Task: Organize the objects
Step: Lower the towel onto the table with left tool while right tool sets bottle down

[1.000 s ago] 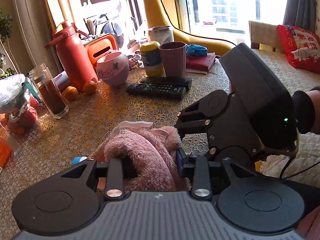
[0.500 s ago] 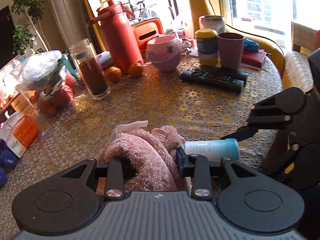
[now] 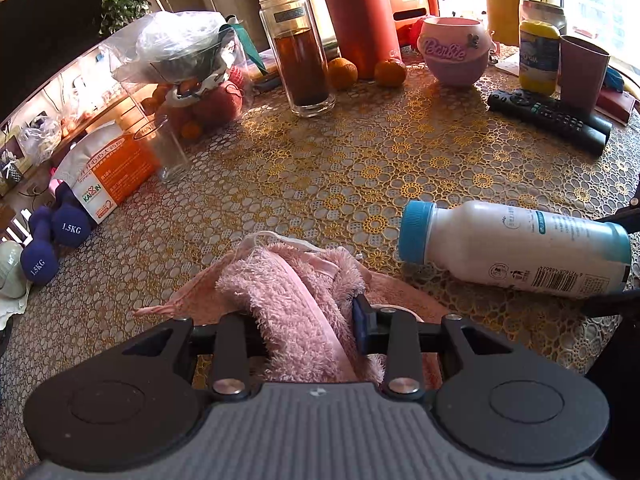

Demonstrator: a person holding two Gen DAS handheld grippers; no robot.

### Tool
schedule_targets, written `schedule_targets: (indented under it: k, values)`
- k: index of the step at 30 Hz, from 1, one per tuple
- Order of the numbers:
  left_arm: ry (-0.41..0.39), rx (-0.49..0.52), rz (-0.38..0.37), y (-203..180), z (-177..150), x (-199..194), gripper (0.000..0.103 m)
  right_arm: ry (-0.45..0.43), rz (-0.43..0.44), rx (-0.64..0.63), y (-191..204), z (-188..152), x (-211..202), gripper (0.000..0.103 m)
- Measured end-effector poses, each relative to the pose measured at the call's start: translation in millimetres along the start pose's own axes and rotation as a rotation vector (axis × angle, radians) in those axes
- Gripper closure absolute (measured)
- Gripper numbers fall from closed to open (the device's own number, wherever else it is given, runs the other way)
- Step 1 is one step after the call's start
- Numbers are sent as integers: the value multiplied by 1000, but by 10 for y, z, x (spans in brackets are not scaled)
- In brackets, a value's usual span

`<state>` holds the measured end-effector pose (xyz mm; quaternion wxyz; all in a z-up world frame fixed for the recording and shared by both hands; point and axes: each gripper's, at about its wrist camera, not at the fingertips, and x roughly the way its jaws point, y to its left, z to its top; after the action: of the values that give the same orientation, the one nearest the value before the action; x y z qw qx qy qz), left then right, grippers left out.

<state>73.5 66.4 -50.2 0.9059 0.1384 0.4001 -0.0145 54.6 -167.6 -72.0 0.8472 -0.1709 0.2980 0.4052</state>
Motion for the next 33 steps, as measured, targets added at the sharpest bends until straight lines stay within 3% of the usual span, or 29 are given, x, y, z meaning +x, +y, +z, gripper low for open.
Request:
schedule_targets:
  k: [8, 13, 18, 22, 33]
  values:
    - [-15, -39, 9, -51, 10, -75, 62, -9, -8, 20, 6, 26, -31, 49]
    - [-30, -68, -6, -72, -56, -202, 43, -35, 2, 54, -10, 57, -136, 47]
    - [-60, -119, -20, -99, -130, -390, 37, -72, 0, 95, -16, 89, -266, 46]
    - [-103, -171, -23, -120, -186, -592, 20, -107, -6, 120, 1, 116, -392, 46]
    - [-187, -277, -38, -168, -332, -1020, 13, -160, -9, 179, 182, 110, -624, 45]
